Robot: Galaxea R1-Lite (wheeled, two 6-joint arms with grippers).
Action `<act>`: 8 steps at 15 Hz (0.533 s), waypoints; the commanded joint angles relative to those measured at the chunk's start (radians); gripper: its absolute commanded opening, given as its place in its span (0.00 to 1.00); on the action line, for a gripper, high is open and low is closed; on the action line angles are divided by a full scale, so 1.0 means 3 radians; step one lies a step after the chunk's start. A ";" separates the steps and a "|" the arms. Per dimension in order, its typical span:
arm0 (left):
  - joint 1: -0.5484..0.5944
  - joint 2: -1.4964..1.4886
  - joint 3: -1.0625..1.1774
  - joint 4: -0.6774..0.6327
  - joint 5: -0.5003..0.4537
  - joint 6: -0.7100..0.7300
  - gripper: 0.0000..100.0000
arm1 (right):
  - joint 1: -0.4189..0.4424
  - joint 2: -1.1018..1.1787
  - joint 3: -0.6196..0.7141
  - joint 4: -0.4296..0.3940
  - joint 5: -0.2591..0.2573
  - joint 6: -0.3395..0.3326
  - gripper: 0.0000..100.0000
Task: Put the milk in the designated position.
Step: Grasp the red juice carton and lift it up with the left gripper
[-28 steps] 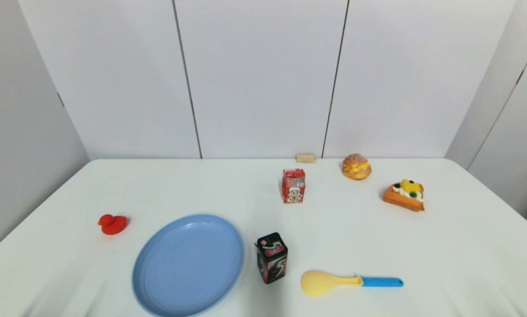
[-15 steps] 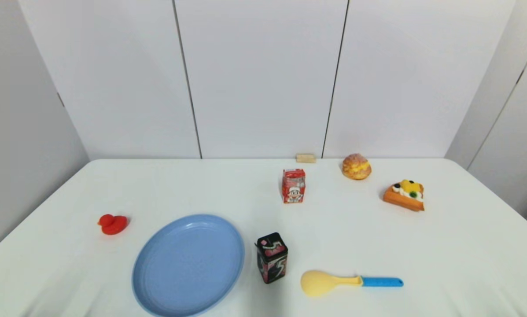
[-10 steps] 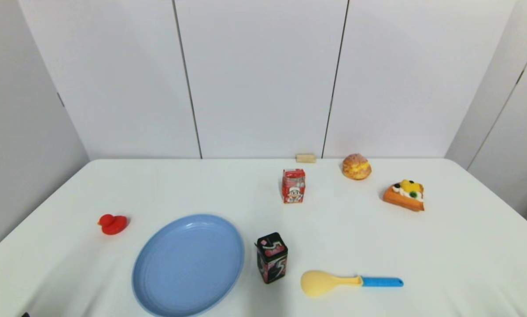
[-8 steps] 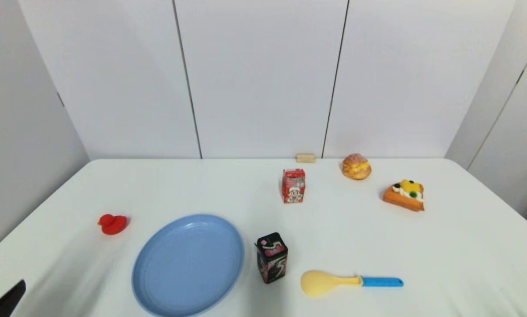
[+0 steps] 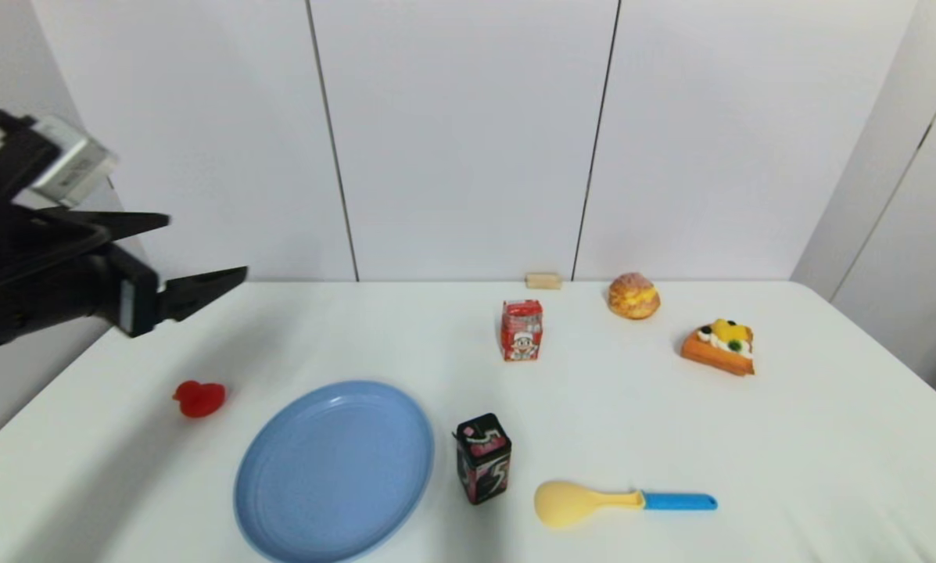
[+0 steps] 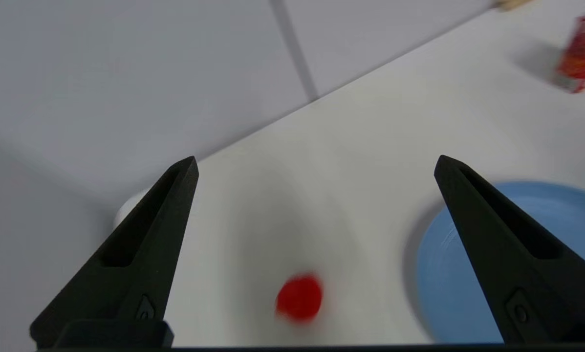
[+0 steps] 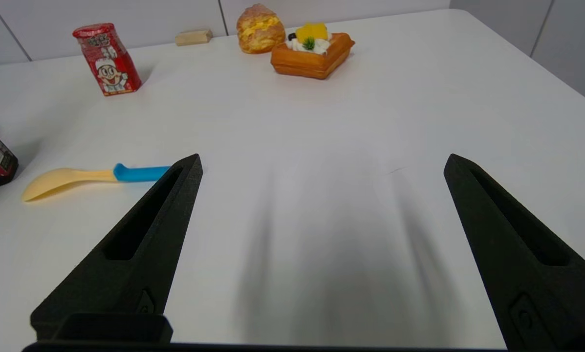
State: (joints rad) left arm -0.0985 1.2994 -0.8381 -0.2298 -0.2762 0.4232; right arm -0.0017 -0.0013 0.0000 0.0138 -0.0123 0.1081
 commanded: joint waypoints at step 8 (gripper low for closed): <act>-0.1078 0.2618 -0.1885 -0.0170 -0.1841 0.0415 1.00 | -0.0005 0.0004 0.0000 0.0000 0.0000 0.0003 1.00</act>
State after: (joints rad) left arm -0.3834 1.9521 -1.3243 -0.2766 -0.8072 0.5445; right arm -0.0019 -0.0013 0.0000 0.0134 -0.0123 0.1081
